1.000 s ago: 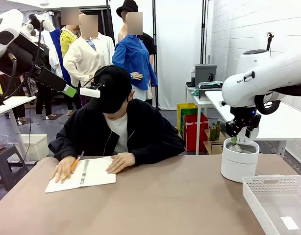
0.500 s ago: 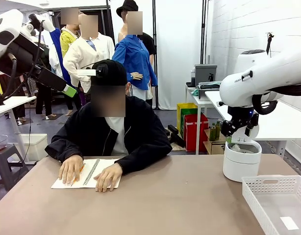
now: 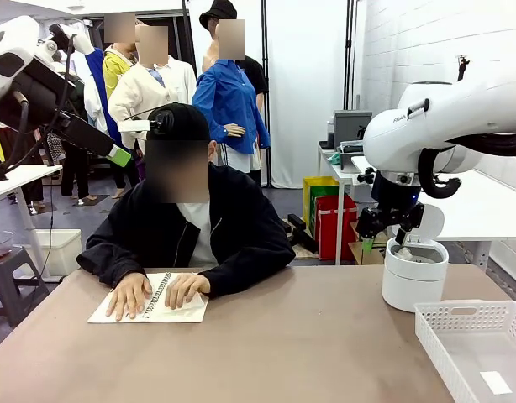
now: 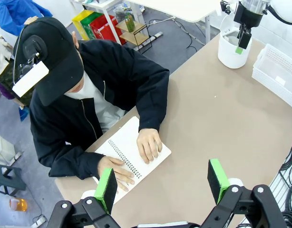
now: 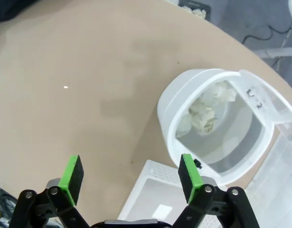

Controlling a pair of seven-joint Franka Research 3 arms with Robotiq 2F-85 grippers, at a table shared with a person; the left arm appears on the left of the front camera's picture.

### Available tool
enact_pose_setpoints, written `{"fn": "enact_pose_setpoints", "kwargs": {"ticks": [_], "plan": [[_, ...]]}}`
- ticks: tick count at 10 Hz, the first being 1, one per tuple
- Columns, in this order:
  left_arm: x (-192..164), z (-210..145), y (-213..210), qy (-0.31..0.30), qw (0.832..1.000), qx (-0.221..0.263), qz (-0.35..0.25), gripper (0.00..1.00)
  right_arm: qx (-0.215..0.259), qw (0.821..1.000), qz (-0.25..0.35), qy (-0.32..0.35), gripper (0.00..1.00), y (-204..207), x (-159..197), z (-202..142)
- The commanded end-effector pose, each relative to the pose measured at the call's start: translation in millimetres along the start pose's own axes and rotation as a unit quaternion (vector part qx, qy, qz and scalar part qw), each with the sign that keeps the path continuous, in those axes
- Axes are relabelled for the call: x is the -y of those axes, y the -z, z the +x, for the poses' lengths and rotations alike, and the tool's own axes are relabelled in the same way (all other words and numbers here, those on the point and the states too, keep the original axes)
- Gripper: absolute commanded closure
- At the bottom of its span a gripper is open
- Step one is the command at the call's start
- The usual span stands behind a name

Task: Sort the paper based on its condition.
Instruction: If a person hands you a paper, place it in the Organizing basket , and if it's crumpled, put it in the Trash can.

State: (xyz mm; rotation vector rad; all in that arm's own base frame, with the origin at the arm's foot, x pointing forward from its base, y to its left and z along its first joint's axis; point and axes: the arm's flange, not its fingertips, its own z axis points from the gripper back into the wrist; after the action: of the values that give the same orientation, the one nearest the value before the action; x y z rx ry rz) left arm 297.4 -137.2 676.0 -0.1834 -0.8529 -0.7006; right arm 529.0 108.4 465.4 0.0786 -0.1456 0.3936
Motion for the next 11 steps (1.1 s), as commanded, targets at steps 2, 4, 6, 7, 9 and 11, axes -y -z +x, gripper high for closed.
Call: {"fn": "enact_pose_setpoints", "kwargs": {"ticks": [2, 4, 6, 7, 9, 11], "plan": [[-1, -1, 0, -0.001, 1.000, 0.003, -0.001, 0.00, 0.001, 1.000, -0.013, 0.006, 0.00, 3, 12, 8], [-1, -1, 0, -0.001, 1.000, 0.003, -0.001, 0.00, 0.001, 1.000, -0.013, 0.006, 0.00, 3, 12, 8], [-1, -1, 0, -0.001, 1.000, 0.003, -0.001, 0.00, 0.001, 1.000, -0.013, 0.006, 0.00, 3, 12, 8], [-1, -1, 0, -0.001, 1.000, 0.003, -0.001, 0.00, 0.001, 1.000, -0.013, 0.006, 0.00, 3, 12, 8], [-1, -1, 0, -0.001, 1.000, 0.003, -0.001, 0.00, -0.001, 1.000, -0.002, 0.008, 0.00, 3, 12, 3], [-1, -1, 0, -0.001, 1.000, 0.003, -0.001, 0.00, 0.017, 0.996, 0.064, -0.055, 0.00, -13, -43, -29]]}}
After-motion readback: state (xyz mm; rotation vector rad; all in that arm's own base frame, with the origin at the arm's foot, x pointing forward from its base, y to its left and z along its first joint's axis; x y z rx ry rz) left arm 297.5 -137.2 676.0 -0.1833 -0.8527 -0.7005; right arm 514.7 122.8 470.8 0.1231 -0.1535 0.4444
